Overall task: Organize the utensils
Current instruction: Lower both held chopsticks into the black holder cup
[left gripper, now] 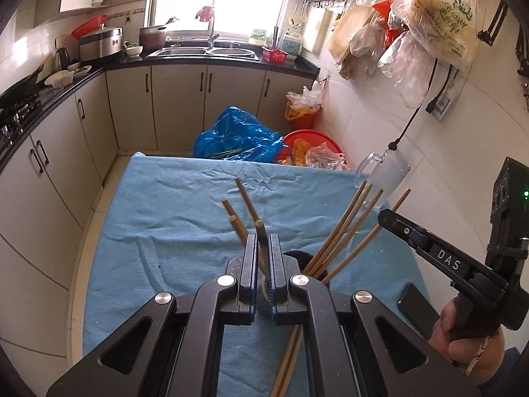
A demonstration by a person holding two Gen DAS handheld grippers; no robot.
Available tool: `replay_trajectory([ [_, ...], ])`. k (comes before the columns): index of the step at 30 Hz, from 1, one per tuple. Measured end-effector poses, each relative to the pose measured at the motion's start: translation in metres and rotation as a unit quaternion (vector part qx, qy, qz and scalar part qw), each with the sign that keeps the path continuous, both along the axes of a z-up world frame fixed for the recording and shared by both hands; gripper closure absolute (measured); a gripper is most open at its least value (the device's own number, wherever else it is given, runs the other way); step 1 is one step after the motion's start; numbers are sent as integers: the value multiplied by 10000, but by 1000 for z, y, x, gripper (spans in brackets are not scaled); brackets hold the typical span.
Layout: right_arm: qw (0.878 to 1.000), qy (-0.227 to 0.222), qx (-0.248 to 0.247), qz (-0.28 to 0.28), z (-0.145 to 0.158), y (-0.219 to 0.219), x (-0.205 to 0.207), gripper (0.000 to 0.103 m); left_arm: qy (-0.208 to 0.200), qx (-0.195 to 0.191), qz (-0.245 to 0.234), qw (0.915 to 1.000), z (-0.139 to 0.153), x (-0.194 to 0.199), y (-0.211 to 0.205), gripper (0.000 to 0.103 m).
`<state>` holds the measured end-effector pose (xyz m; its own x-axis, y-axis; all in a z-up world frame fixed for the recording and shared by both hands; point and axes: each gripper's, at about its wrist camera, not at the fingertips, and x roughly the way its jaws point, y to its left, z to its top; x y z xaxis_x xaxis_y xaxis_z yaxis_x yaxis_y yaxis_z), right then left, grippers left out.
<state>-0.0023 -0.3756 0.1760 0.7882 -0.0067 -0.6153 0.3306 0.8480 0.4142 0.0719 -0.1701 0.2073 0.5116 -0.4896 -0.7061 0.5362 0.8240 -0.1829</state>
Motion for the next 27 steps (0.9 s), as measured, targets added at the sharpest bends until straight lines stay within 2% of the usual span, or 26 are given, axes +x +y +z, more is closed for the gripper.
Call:
replay_trajectory([
  [10, 9998, 198, -10, 89, -14, -1, 7, 96, -108, 164, -2, 9998, -6, -1, -4, 98],
  [27, 9995, 236, 67, 187, -7, 2, 1, 96, -152, 197, 88, 9997, -6, -1, -2, 98],
])
